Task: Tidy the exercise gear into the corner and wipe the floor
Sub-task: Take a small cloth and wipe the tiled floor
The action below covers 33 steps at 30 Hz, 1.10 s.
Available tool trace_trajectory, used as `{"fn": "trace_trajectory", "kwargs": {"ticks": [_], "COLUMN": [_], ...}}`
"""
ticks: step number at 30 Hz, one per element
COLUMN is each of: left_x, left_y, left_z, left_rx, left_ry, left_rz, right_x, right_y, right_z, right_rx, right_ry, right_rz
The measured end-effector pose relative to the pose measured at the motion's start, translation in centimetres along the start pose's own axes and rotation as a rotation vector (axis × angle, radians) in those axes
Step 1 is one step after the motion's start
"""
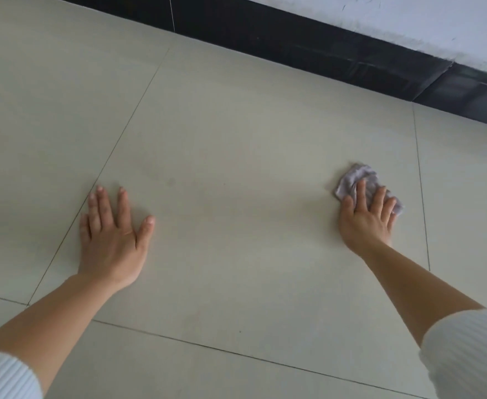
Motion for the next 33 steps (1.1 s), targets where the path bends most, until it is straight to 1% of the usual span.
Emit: {"fn": "trace_trajectory", "kwargs": {"ticks": [2,4,6,8,11,13,15,16,17,18,19,21,22,25,27,29,30,31,33], "left_x": [0.1,0.0,-0.2,-0.3,-0.3,-0.3,-0.2,-0.2,-0.2,-0.3,-0.3,-0.5,-0.5,-0.3,-0.3,-0.3,-0.3,-0.4,-0.4], "left_y": [0.0,-0.1,-0.4,-0.5,-0.8,-0.9,-1.0,-1.1,-1.3,-1.4,-1.5,-1.6,-1.5,-1.3,-1.3,-1.4,-1.5,-1.5,-1.6], "left_z": [-0.2,-0.4,-0.5,-0.5,-0.5,-0.5,-0.3,-0.2,-0.2,-0.2,-0.2,-0.3,-0.4,-0.4,-0.4,-0.4,-0.3,-0.3,-0.4], "left_rx": [0.033,0.08,0.107,0.135,0.144,0.145,0.16,0.168,0.179,0.195,0.211,0.233,0.237,0.247,0.256,0.25,0.246,0.246,0.256], "left_ry": [-0.002,-0.026,-0.039,-0.04,-0.043,-0.038,-0.034,-0.035,-0.037,-0.04,-0.044,-0.05,-0.051,-0.05,-0.049,-0.048,-0.05,-0.051,-0.055], "left_rz": [0.003,-0.001,-0.004,-0.005,0.005,0.008,0.008,0.01,0.013,0.015,0.017,0.015,0.01,0.002,0.01,0.022,0.023,0.019,0.011], "right_x": [2.8,6.1,10.0,13.8,17.3,17.1,15.2,13.8,12.3,10.8,9.4,6.6,5.2,2.5,3.8,7.4,9.6,12.0,16.8], "right_y": [0.5,1.7,3.1,4.6,6.4,6.9,6.5,6.1,5.8,5.5,4.8,3.1,2.0,-1.0,-1.8,-1.4,-0.9,-0.2,1.4], "right_z": [-0.9,-0.6,1.1,3.7,8.1,9.9,9.8,9.0,7.8,6.3,4.7,1.3,-0.5,-4.7,-6.4,-7.4,-7.5,-7.4,-6.1], "right_rx": [-0.015,-0.018,0.003,0.021,0.114,0.15,0.184,0.192,0.172,0.133,0.075,-0.025,-0.043,-0.014,-0.014,-0.006,-0.002,-0.002,0.004], "right_ry": [0.043,-0.055,-0.246,-0.485,-0.853,-1.066,-1.248,-1.315,-1.336,-1.291,-1.192,-0.901,-0.739,-0.284,-0.09,0.002,-0.008,-0.058,-0.231], "right_rz": [-0.048,-0.041,-0.02,0.05,0.175,0.213,0.217,0.239,0.278,0.311,0.32,0.295,0.276,0.177,0.061,-0.048,-0.07,-0.075,-0.063]}}
Point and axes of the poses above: each hand's wrist, its own z-axis away from the middle knuckle, its own y-axis out of the palm, x = y × z, the point moved 1 cm from there along -z, towards the middle knuckle, and after that the axes turned 1 degree about -x, right-handed, at the moved point
